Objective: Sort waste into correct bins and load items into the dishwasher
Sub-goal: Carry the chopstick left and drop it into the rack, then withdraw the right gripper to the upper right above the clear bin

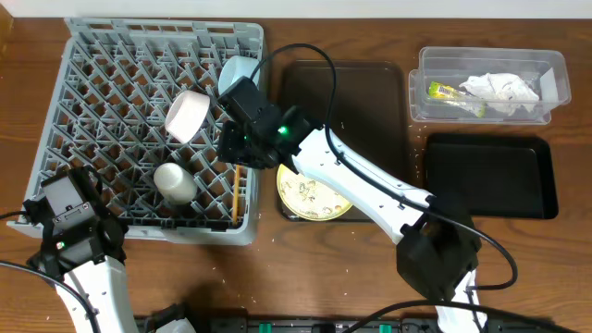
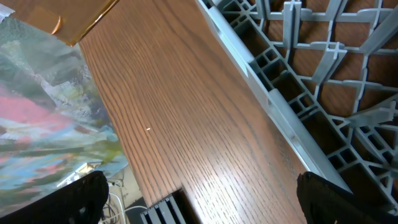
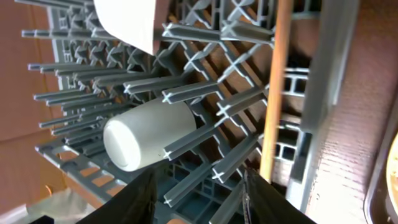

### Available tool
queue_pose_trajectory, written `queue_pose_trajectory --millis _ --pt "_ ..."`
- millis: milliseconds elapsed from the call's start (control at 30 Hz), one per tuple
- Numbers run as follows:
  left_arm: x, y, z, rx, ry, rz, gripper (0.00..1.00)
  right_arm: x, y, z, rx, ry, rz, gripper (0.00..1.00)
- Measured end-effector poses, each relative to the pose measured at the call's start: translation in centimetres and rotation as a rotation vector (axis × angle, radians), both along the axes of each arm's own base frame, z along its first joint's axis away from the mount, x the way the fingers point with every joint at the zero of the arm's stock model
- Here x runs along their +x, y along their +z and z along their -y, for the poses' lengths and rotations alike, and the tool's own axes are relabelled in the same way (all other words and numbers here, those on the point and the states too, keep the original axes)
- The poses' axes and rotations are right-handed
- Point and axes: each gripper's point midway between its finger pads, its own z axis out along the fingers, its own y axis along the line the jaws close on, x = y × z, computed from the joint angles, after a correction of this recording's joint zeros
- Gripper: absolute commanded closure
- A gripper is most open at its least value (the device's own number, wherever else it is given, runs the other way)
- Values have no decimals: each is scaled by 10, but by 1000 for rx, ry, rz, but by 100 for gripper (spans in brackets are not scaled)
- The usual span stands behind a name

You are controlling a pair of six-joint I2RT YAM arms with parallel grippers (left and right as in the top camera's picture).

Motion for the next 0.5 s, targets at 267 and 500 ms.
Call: queue_pose_trajectory --millis 267,500 --pt "0 0 0 0 0 0 2 32 37 30 36 23 108 42" --pt "0 0 0 0 0 0 2 75 147 125 93 -56 367 1"
